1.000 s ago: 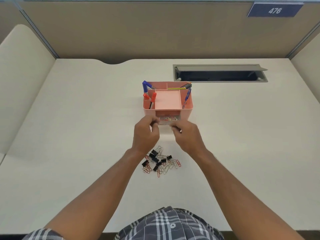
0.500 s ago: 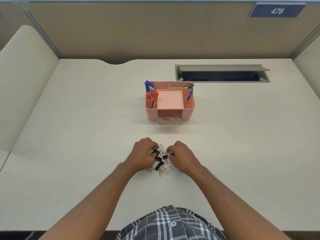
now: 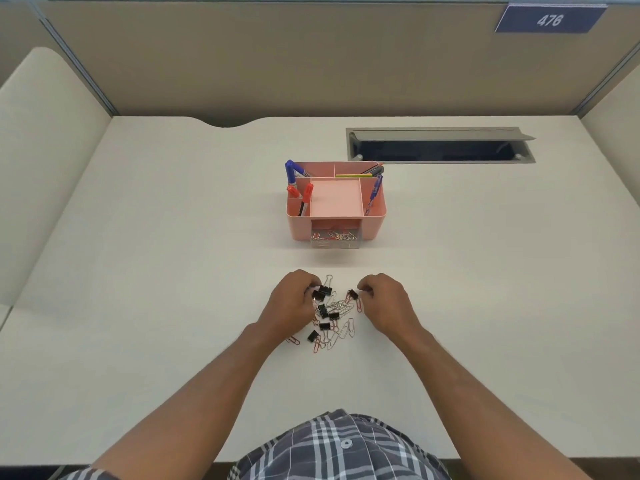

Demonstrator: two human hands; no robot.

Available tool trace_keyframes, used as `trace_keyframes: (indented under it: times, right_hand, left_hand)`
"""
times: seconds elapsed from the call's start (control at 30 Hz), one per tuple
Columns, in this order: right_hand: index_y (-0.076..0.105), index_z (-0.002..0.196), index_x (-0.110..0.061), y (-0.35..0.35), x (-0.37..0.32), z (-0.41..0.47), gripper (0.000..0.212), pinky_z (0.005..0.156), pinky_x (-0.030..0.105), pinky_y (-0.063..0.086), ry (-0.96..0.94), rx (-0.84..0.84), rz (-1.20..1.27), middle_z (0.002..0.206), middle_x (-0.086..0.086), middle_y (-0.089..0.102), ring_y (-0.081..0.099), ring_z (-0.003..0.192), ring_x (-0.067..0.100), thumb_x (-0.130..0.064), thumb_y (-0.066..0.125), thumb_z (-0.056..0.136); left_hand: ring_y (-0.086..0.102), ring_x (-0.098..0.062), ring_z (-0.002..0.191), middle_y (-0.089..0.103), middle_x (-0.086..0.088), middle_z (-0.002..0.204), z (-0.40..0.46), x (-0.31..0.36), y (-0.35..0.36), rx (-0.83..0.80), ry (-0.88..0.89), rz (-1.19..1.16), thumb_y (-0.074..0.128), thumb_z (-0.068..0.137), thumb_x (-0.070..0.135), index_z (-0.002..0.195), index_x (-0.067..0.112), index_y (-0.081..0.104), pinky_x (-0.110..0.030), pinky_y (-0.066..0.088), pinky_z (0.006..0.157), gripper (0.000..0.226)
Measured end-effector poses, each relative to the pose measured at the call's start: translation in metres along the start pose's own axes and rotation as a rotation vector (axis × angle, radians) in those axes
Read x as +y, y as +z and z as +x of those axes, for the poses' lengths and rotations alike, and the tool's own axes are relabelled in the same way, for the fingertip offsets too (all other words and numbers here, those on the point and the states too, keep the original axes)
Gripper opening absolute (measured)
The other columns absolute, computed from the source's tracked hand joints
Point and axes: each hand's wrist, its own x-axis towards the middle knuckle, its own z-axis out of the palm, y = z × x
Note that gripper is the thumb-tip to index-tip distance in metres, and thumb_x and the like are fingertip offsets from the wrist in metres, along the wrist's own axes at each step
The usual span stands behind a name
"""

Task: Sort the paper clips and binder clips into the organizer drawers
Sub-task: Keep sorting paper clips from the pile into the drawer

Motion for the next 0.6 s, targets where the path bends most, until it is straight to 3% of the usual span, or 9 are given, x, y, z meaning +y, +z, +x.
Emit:
trace_keyframes:
  times: [0.13, 0.27, 0.33, 0.6]
  right_hand:
    - [0.066, 0.099, -0.016, 0.007, 0.004, -0.013, 0.013, 0.074, 0.03, 0.047, 0.037, -0.128, -0.078, 0.099, 0.004, 0.066, 0.061, 0.089, 0.024, -0.024, 0.061, 0.09]
    - [0.058, 0.125, -0.019, 0.024, 0.004, -0.027, 0.035, 0.084, 0.029, 0.043, -0.055, -0.18, -0.084, 0.116, 0.004, 0.054, 0.057, 0.105, 0.024, -0.024, 0.062, 0.09]
    - [0.055, 0.13, -0.02, 0.031, 0.002, -0.029, 0.04, 0.083, 0.028, 0.042, -0.098, -0.142, -0.084, 0.116, 0.003, 0.051, 0.054, 0.104, 0.023, -0.022, 0.061, 0.091]
    - [0.065, 0.106, -0.012, 0.036, -0.002, -0.024, 0.016, 0.071, 0.033, 0.046, -0.197, -0.027, -0.139, 0.098, 0.005, 0.053, 0.055, 0.086, 0.026, -0.014, 0.057, 0.092]
  left_hand:
    - [0.053, -0.016, 0.099, 0.056, 0.006, 0.101, -0.012, -0.009, -0.007, 0.005, -0.001, 0.067, 0.052, 0.063, -0.005, 0.106, 0.017, 0.063, -0.027, 0.045, 0.087, 0.049]
    - [0.051, -0.019, 0.101, 0.055, 0.003, 0.102, -0.02, -0.013, -0.006, -0.003, 0.024, 0.156, 0.059, 0.066, 0.0, 0.109, 0.015, 0.066, -0.034, 0.042, 0.092, 0.046]
    - [0.052, -0.021, 0.099, 0.055, 0.002, 0.101, -0.021, -0.011, -0.006, 0.0, 0.028, 0.151, 0.06, 0.069, 0.001, 0.108, 0.013, 0.068, -0.036, 0.043, 0.091, 0.041]
    - [0.052, -0.021, 0.094, 0.057, 0.001, 0.095, -0.023, -0.005, -0.004, -0.004, 0.067, 0.142, 0.065, 0.073, 0.004, 0.093, 0.012, 0.069, -0.038, 0.046, 0.086, 0.022]
